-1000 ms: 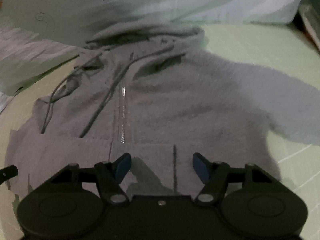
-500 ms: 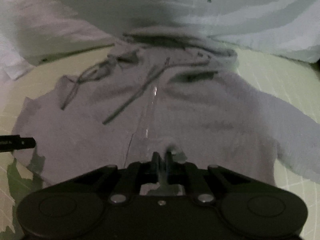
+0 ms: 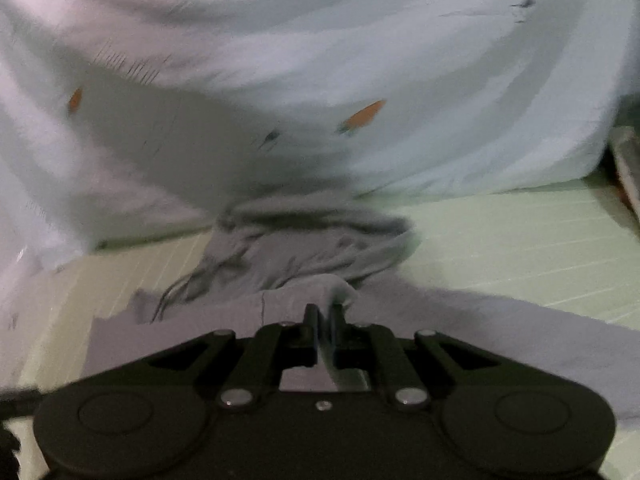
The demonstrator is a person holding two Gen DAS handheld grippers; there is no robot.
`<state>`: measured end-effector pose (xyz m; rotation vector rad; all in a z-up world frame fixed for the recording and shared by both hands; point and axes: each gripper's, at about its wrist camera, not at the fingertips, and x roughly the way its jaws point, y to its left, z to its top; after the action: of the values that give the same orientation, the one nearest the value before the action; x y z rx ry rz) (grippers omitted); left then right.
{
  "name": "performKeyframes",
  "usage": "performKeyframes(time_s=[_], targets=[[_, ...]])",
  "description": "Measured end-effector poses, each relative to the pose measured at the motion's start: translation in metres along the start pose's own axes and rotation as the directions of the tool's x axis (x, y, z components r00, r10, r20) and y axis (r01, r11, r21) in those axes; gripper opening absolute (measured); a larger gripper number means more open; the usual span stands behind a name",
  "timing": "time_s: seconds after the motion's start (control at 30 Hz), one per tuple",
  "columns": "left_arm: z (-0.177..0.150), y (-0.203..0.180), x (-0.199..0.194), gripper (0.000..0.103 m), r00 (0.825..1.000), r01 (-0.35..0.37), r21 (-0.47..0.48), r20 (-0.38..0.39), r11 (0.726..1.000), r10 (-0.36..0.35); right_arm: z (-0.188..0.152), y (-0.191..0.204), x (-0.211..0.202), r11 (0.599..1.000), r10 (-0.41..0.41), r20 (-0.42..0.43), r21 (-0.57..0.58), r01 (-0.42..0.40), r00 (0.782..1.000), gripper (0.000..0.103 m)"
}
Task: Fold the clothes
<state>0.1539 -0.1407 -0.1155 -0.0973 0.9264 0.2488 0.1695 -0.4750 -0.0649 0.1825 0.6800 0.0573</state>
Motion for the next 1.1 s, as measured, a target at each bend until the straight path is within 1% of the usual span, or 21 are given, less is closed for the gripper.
performKeyframes(time_s=[0.1, 0.17, 0.23, 0.27, 0.33, 0.37, 0.43, 0.47, 0.5, 0.53, 0.6, 0.67, 0.77, 0.87, 0.97, 1.03, 1.1], targets=[[-0.002, -0.010, -0.002, 0.085, 1.000, -0.011, -0.004, 0.001, 1.000, 0.011, 0.009, -0.041, -0.007, 0.995, -0.077, 0.024, 0.064, 0.075, 0.997, 0.006], [-0.002, -0.016, -0.002, 0.085, 1.000, -0.013, 0.010, 0.000, 1.000, 0.013, 0.012, -0.074, -0.010, 0.978, -0.171, 0.039, 0.125, 0.165, 0.984, 0.006], [-0.001, -0.021, 0.002, 0.085, 1.000, -0.020, 0.021, -0.006, 1.000, 0.020, 0.013, -0.113, -0.004, 0.940, -0.292, 0.032, 0.194, 0.280, 0.956, 0.007], [0.000, -0.022, 0.005, 0.085, 1.000, -0.023, 0.020, -0.011, 1.000, 0.023, 0.013, -0.131, 0.003, 0.921, -0.325, 0.004, 0.229, 0.315, 0.946, 0.008], [0.006, -0.025, 0.014, 0.085, 0.999, -0.026, 0.010, -0.031, 1.000, 0.026, 0.009, -0.163, 0.014, 0.877, -0.380, -0.038, 0.302, 0.373, 0.924, 0.016], [0.010, -0.027, 0.019, 0.085, 0.999, -0.028, 0.005, -0.042, 1.000, 0.028, 0.007, -0.173, 0.015, 0.856, -0.405, -0.045, 0.333, 0.396, 0.913, 0.022], [0.017, -0.033, 0.025, 0.085, 0.998, -0.022, 0.014, -0.056, 1.000, 0.023, 0.002, -0.183, 0.016, 0.835, -0.421, -0.057, 0.365, 0.411, 0.905, 0.035], [0.020, -0.036, 0.027, 0.085, 0.998, -0.015, 0.027, -0.058, 1.000, 0.016, -0.002, -0.184, 0.017, 0.830, -0.419, -0.061, 0.378, 0.410, 0.906, 0.045], [0.022, -0.039, 0.028, 0.085, 0.998, -0.009, 0.049, -0.059, 0.999, 0.011, -0.006, -0.186, 0.018, 0.826, -0.418, -0.068, 0.388, 0.410, 0.906, 0.053], [0.023, -0.043, 0.031, 0.085, 0.998, -0.006, 0.072, -0.062, 0.997, 0.011, -0.011, -0.187, 0.019, 0.824, -0.415, -0.081, 0.389, 0.412, 0.906, 0.057], [0.025, -0.050, 0.037, 0.085, 0.997, -0.004, 0.115, -0.071, 0.993, 0.013, -0.022, -0.190, 0.023, 0.818, -0.412, -0.112, 0.391, 0.421, 0.904, 0.068], [0.026, -0.055, 0.044, 0.085, 0.996, 0.000, 0.131, -0.086, 0.991, 0.011, -0.033, -0.193, 0.026, 0.810, -0.410, -0.143, 0.396, 0.432, 0.901, 0.072], [0.026, -0.061, 0.054, 0.085, 0.994, 0.008, 0.152, -0.109, 0.988, 0.009, -0.047, -0.197, 0.032, 0.796, -0.405, -0.186, 0.409, 0.446, 0.895, 0.074], [0.024, -0.065, 0.061, 0.085, 0.993, 0.007, 0.182, -0.120, 0.983, 0.015, -0.054, -0.203, 0.039, 0.777, -0.388, -0.214, 0.447, 0.443, 0.896, 0.075], [0.023, -0.062, 0.067, 0.085, 0.990, 0.014, 0.159, -0.139, 0.987, 0.009, -0.055, -0.201, 0.050, 0.783, -0.386, -0.235, 0.428, 0.452, 0.892, 0.075], [0.023, -0.060, 0.070, 0.086, 0.989, 0.017, 0.140, -0.147, 0.990, 0.004, -0.054, -0.196, 0.054, 0.792, -0.396, -0.243, 0.399, 0.463, 0.886, 0.079], [0.021, -0.060, 0.072, 0.088, 0.989, 0.016, 0.124, -0.150, 0.992, 0.003, -0.053, -0.192, 0.058, 0.801, -0.403, -0.250, 0.369, 0.471, 0.880, 0.079]])
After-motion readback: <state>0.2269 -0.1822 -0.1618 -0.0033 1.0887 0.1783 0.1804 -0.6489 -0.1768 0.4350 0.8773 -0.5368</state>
